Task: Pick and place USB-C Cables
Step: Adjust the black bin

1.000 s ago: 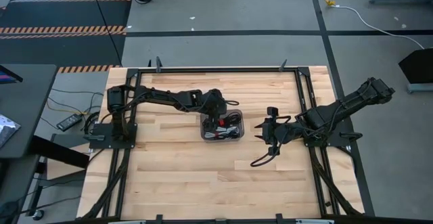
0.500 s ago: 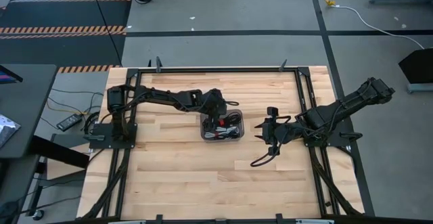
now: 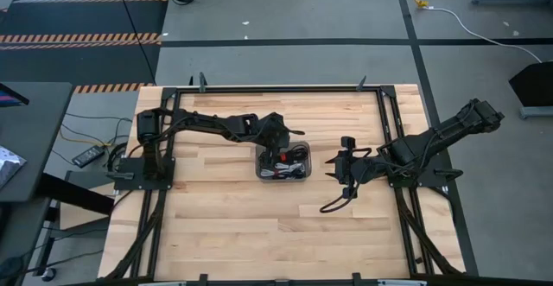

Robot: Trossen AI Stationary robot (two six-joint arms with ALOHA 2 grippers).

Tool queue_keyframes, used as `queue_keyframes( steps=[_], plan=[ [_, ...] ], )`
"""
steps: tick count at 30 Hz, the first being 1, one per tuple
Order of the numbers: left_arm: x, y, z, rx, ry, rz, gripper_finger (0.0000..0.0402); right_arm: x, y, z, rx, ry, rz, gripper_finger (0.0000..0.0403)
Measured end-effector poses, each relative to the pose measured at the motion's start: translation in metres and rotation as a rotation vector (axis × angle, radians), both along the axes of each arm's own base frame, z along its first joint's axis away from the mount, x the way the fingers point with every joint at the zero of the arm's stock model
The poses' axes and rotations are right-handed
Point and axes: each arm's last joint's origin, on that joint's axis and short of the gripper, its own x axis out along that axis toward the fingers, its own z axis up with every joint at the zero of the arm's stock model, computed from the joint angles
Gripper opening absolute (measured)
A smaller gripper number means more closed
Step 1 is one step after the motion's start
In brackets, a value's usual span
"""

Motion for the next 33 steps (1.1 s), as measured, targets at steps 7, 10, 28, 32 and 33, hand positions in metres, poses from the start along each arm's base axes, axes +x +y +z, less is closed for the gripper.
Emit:
queue_keyframes(
  steps=[7,10,28,32,33],
  plan=[
    [-0.0002,0.0027,-0.0002,-0.033,-0.01,0.044,0.005,0.0,0.0,0.0,0.0,0.0,0.0,0.0159],
    [-0.0004,0.0032,-0.0003,-0.033,-0.01,0.055,0.0055,0.0,0.0,0.0,0.001,0.0,0.0,0.0159],
    [0.0003,0.0025,0.0,-0.051,-0.022,0.084,0.0102,-0.0001,0.0,0.0,0.001,0.0,0.0,0.0159],
    [0.0004,0.0025,0.0,-0.057,-0.024,0.092,0.0139,-0.0001,0.0,0.0,0.0,0.0,0.0,0.0159],
    [0.0004,0.0025,0.0,-0.058,-0.025,0.092,0.0148,-0.0001,0.0,0.0,0.0,0.001,0.0,0.0159]
  ],
)
